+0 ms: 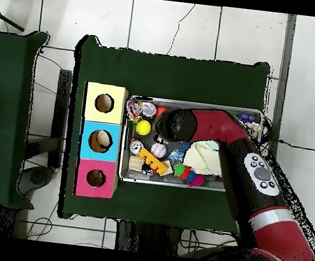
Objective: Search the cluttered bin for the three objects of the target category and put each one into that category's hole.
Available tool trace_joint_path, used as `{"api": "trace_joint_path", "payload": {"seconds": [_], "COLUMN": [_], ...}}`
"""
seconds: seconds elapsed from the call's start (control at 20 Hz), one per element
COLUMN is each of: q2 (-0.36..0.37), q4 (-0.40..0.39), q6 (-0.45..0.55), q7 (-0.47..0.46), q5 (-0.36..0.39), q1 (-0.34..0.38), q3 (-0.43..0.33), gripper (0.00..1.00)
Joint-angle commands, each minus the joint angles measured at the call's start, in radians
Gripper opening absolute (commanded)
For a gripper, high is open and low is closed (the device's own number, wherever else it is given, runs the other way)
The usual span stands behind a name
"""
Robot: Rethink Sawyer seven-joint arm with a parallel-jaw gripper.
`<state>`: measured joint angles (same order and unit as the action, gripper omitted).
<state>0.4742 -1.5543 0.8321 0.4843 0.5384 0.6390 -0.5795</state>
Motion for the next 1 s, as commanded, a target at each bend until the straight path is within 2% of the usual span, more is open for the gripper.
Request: {"api": "trace_joint_path", "payload": {"seconds": [0.05, 0.55, 0.75, 1.0], "q2": [-0.078, -0.106, -0.098, -0.103], "q4": [-0.101, -0.116, -0.083, -0.046], "q6": [-0.110, -0.183, -0.166, -0.173], "q7": [0.341, 0.327, 0.369, 0.388], "q5": [-0.065, -0.132, -0.203, -0.241], "q1": [0.007, 0.016, -0.019, -0.071], "q3": [0.095, 0.097, 0.096, 0.119], "gripper": [1.00, 1.00, 1.00, 1.00]}}
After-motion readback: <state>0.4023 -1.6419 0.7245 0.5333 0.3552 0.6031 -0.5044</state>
